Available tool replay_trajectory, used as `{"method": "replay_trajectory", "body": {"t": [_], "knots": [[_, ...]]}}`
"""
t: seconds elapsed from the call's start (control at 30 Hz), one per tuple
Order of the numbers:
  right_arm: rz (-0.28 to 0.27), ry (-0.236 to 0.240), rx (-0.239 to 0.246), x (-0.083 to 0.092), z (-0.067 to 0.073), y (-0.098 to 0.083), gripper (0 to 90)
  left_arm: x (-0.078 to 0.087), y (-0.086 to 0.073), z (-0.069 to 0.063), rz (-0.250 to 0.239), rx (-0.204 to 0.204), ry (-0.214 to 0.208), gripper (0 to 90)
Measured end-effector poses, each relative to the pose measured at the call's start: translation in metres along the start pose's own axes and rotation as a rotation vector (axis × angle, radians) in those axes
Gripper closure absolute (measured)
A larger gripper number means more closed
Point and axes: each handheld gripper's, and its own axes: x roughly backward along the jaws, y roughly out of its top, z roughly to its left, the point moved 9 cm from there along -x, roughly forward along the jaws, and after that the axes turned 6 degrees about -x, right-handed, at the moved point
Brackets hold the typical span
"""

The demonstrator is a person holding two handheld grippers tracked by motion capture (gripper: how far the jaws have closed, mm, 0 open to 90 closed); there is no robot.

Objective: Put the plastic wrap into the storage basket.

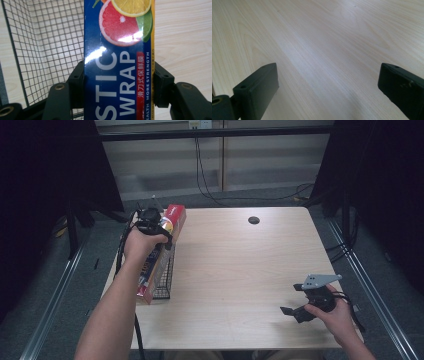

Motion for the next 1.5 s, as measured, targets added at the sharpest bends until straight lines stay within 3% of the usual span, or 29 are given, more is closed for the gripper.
{"method": "replay_trajectory", "body": {"t": [0.33,0.47,0.7,0.9,1.0,1.17,1.5], "knots": [[-0.003,0.001,-0.004,0.001,0.000,0.000,2.8,-0.001,-0.005,0.013,-0.003,0.059,0.017,42.7],[-0.003,0.002,-0.008,0.001,0.000,0.000,2.8,-0.002,-0.007,0.017,-0.003,0.060,0.034,42.7],[-0.005,0.003,-0.008,0.002,0.000,0.000,2.8,-0.007,-0.014,0.027,0.005,0.121,0.052,42.6],[-0.007,0.004,-0.008,0.002,0.001,0.000,2.8,-0.010,-0.018,0.035,0.013,0.142,0.069,42.6],[-0.008,0.001,-0.007,0.002,0.000,0.000,2.8,-0.012,-0.019,0.036,0.019,0.142,0.067,42.5],[-0.007,0.009,-0.008,0.002,0.001,0.000,2.8,-0.017,-0.021,0.035,0.023,0.182,0.059,42.5],[-0.009,0.009,-0.007,0.002,0.001,0.000,2.8,-0.022,-0.023,0.037,0.026,0.222,0.060,42.3]]}}
